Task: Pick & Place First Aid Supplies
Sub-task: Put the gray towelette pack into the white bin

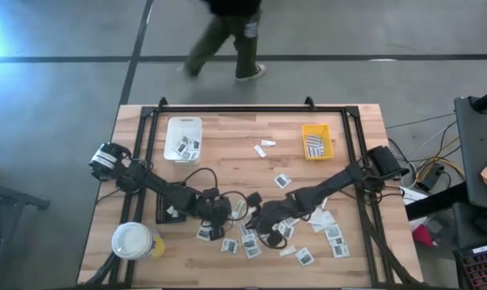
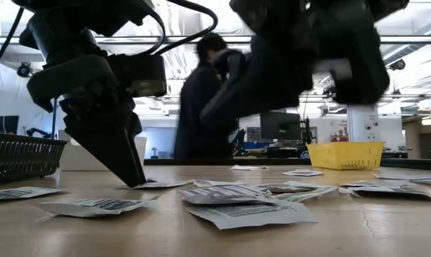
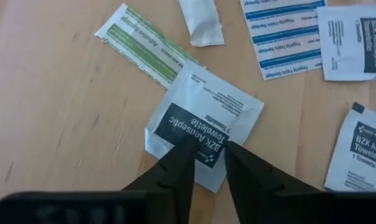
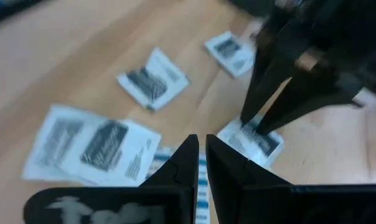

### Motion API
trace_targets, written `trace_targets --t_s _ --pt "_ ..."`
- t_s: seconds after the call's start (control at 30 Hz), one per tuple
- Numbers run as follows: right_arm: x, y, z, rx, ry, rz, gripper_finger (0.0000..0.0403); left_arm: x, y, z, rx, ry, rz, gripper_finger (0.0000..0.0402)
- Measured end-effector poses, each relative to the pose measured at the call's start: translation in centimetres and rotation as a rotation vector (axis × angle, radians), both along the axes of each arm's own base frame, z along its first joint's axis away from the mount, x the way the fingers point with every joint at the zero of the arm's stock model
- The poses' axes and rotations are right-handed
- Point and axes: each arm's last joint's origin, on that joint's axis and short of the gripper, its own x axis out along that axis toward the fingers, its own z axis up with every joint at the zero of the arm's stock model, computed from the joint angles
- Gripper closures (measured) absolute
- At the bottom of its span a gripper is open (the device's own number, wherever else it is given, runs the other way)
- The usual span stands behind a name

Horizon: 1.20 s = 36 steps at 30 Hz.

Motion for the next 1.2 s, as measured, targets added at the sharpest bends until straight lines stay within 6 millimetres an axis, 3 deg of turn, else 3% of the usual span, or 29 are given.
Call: trace_targets --t_s 0.23,0.5,0.8,1.0,1.2 --pt "-0.2 0.8 -1.0 -0.061 0.005 0.058 0.0364 0.0 -0.1 0.0 -0.068 0.016 0.054 0.0332" --pt "-1.1 3.1 -1.2 -0.313 -0.066 0.146 0.0327 -0.1 -0.2 -0.1 -0.154 0.038 0.151 0.0335" --pt "-0.8 2.6 -1.0 -0.461 -0.113 0.164 0.0307 -0.3 0.1 -0.4 -0.239 0.06 0.291 0.0337" --pt "-0.4 2.9 -0.4 -0.503 -0.177 0.195 0.0307 -0.2 0.2 -0.4 -0.268 0.063 0.339 0.0337" --pt "1.2 3.6 2.0 -0.532 -0.158 0.188 0.0307 -0.2 0.2 -0.4 -0.272 0.065 0.348 0.0337"
